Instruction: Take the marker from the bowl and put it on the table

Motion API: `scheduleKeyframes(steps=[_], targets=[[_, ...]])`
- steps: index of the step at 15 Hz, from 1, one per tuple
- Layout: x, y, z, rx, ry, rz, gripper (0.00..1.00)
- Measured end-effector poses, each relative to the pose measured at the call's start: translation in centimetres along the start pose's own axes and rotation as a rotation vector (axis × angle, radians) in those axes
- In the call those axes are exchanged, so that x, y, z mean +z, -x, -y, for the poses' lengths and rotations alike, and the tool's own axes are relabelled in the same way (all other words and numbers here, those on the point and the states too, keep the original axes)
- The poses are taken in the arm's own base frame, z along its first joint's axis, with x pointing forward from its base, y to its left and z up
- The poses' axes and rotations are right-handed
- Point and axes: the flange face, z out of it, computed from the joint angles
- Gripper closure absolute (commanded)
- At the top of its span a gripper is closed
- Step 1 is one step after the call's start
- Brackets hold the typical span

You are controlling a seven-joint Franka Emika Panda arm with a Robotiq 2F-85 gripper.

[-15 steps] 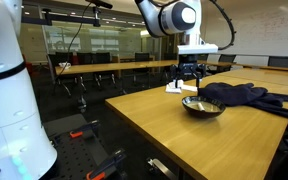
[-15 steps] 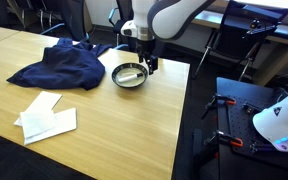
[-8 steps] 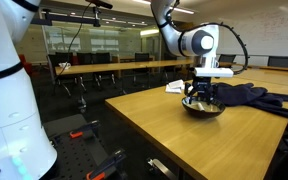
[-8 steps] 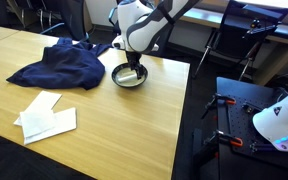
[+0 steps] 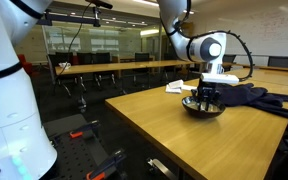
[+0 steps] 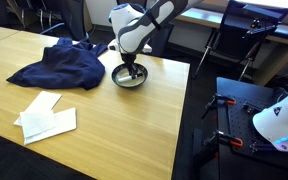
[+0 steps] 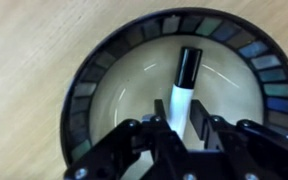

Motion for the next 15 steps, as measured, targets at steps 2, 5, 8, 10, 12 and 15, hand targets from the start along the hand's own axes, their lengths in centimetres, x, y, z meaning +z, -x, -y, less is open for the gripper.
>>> scheduleKeyframes(steps=[2,5,8,10,12,15], targets=[[0.4,0.2,-0.4,0.006,-0.009,0.005,0.95],[0.4,0.2,-0.4,0.007,-0.02,0.009,0.95],[-0.3,0.0,0.3,0.008,-0.033,0.015,0.95],[-1.6,0.2,1.6,0.081,-0.05,0.032,0.95],[-3.5,0.6,3.4,0.189,-0.048,0.038,0.95],[-6.1,0.5,7.5,0.341,-0.064,0.048,0.95]])
